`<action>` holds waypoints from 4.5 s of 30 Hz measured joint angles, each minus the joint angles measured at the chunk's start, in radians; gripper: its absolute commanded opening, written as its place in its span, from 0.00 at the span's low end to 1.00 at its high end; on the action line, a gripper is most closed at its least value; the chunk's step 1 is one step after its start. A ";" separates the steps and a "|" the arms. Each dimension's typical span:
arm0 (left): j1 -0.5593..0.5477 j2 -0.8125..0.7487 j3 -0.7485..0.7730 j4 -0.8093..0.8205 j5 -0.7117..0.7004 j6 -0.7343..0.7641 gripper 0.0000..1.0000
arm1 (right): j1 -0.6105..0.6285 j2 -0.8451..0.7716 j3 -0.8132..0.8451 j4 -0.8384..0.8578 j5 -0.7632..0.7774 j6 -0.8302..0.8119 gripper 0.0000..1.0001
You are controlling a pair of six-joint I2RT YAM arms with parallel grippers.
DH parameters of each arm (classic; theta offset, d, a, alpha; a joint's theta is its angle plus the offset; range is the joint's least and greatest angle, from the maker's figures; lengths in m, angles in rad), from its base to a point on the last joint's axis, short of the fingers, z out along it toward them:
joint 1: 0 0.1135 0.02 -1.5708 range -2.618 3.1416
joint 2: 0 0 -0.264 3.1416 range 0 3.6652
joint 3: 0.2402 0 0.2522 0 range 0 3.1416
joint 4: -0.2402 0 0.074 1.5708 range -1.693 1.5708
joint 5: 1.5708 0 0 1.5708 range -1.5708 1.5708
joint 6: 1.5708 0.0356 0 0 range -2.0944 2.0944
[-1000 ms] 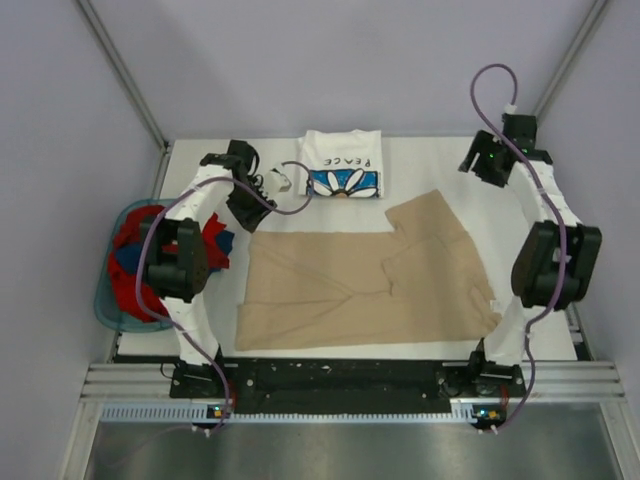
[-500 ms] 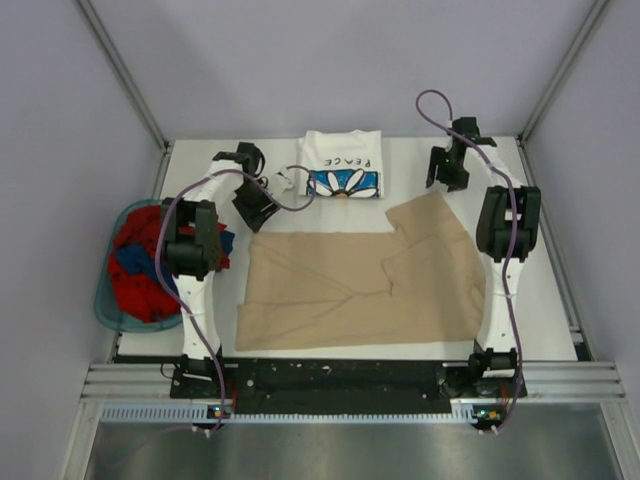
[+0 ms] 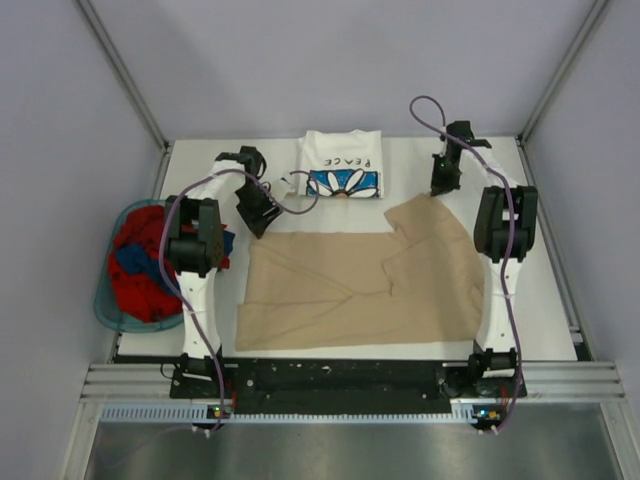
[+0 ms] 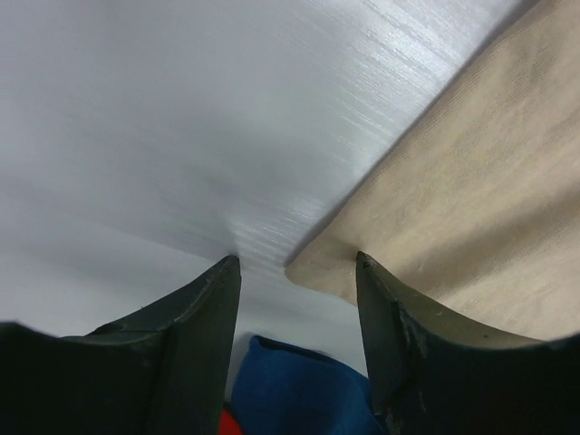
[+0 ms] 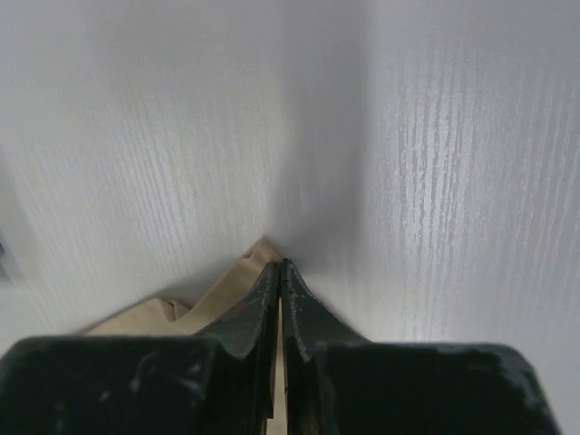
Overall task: Fold and stack the t-shirts
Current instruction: Grap the side of the flattened tshirt furthest away from the robot with both arms, then fold the other side of the tshirt into a rectangle
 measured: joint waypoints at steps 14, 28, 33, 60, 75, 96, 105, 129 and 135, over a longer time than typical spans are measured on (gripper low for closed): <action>-0.001 0.016 0.009 -0.110 0.118 0.094 0.03 | 0.006 -0.227 -0.211 -0.023 -0.093 0.006 0.00; -0.008 -0.151 -0.174 -0.007 0.087 0.099 0.00 | 0.010 -0.917 -0.757 0.035 -0.097 0.060 0.00; -0.019 -0.372 -0.369 0.074 0.050 0.127 0.00 | 0.011 -1.149 -0.923 -0.010 -0.069 0.087 0.00; -0.107 -0.861 -0.837 0.167 0.043 0.287 0.00 | -0.029 -1.728 -1.222 -0.149 0.327 0.481 0.00; -0.159 -0.819 -1.035 0.237 -0.109 0.359 0.44 | -0.030 -1.725 -1.263 -0.150 0.342 0.534 0.00; -0.906 -0.579 -0.509 0.439 0.187 0.017 0.49 | -0.030 -1.719 -1.407 -0.068 0.299 0.620 0.00; -1.080 -0.177 -0.254 0.571 0.157 -0.078 0.49 | -0.030 -1.711 -1.479 0.011 0.291 0.637 0.00; -1.090 -0.062 -0.182 0.625 0.056 -0.092 0.08 | -0.030 -1.709 -1.483 0.061 0.264 0.632 0.00; -1.092 -0.062 -0.170 0.588 0.043 -0.086 0.00 | -0.030 -1.709 -1.483 0.058 0.264 0.629 0.00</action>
